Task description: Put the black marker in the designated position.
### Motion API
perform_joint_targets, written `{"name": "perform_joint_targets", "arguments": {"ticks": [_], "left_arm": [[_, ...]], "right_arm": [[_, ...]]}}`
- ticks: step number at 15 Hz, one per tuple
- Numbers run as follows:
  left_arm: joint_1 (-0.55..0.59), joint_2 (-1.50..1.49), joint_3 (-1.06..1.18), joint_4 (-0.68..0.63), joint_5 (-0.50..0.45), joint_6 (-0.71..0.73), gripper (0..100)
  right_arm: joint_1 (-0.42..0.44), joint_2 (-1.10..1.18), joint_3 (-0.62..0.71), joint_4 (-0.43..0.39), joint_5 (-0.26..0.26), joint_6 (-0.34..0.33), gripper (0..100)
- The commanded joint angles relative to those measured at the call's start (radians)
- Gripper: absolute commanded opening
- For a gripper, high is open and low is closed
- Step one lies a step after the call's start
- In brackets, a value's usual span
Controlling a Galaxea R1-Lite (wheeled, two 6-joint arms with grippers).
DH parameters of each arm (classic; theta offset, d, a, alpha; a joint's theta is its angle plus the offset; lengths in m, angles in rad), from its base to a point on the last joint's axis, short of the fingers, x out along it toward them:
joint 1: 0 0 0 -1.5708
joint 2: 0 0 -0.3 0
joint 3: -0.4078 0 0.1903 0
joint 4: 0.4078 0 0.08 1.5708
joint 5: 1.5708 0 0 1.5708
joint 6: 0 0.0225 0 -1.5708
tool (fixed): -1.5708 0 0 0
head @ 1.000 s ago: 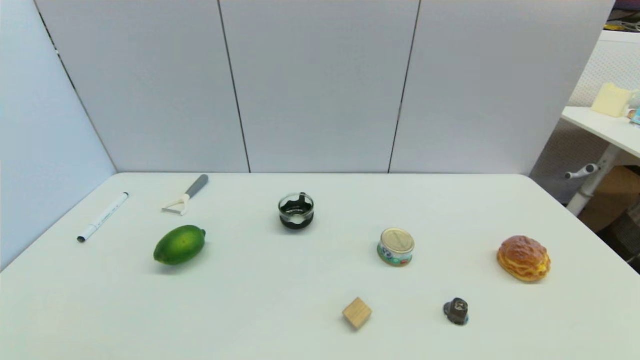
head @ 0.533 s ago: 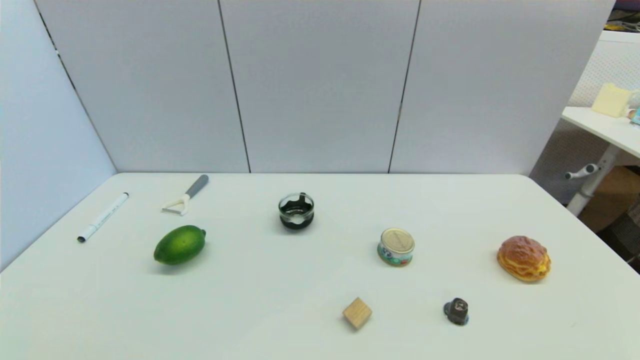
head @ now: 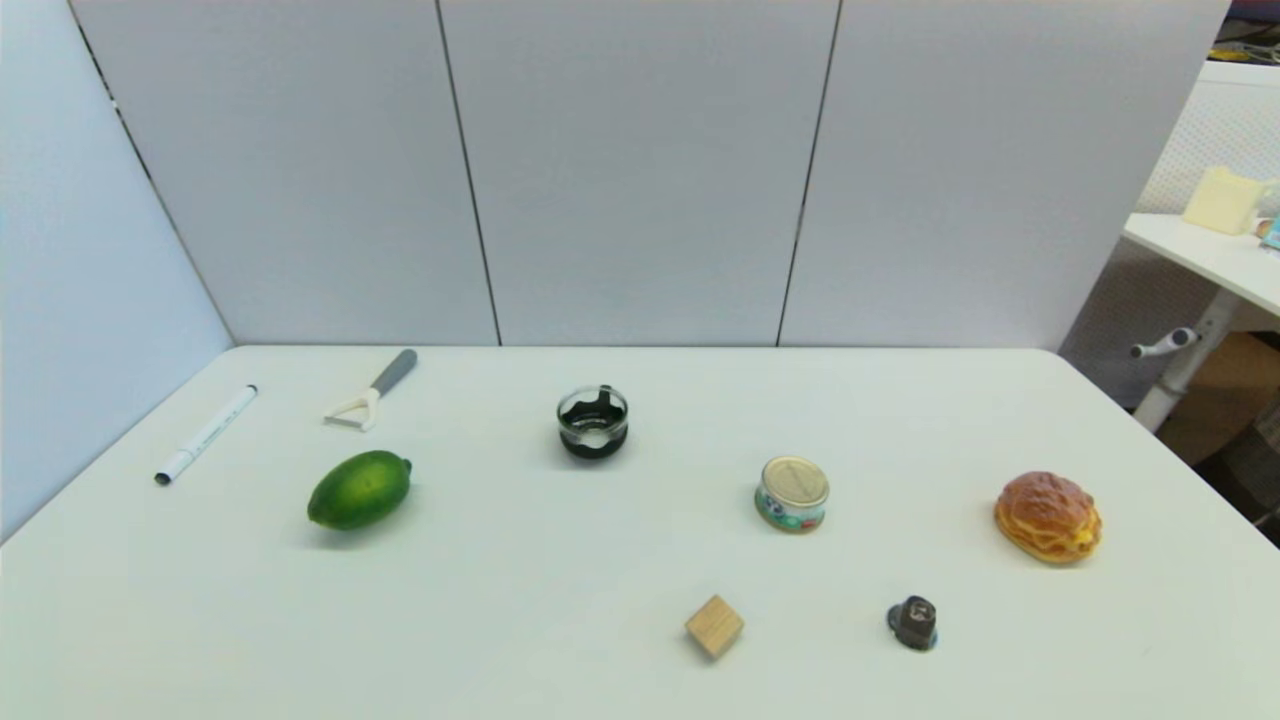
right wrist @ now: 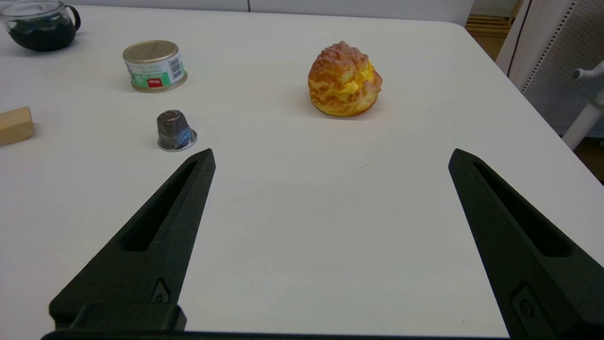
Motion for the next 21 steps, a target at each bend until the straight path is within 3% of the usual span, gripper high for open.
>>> {"name": "perform_joint_targets", "arguments": {"ticks": [1,4,10,12,16,18,19,21], "left_arm": [[0.002,0.001,0.0,-0.009,0.004,-0.024,100],[0.002,0.084,-0.084,-0.081,0.023,-0.03,100],[-0.023,0.69,-0.756,-0.035,0.207,0.014,100],[0.034,0.868,-0.945,0.0,0.241,0.014,100],[0.235,1.202,-1.267,0.026,0.237,0.042,100],[0.282,1.34,-1.368,0.026,0.236,0.048,100],[0.301,1.399,-1.387,0.022,0.207,0.071,100],[0.353,1.494,-1.414,0.023,0.049,0.145,100]], "right_arm": [[0.0,0.001,0.0,-0.001,0.0,0.0,100],[0.0,0.001,0.0,-0.001,0.0,0.0,100],[0.0,0.001,0.0,-0.001,0.0,0.0,100],[0.0,0.001,0.0,0.0,0.0,0.0,100],[0.0,0.001,0.0,-0.001,0.0,0.0,100],[0.0,0.001,0.0,-0.001,0.0,0.0,100],[0.0,0.001,0.0,0.0,0.0,0.0,100],[0.0,0.001,0.0,0.0,0.0,0.0,100]]}}
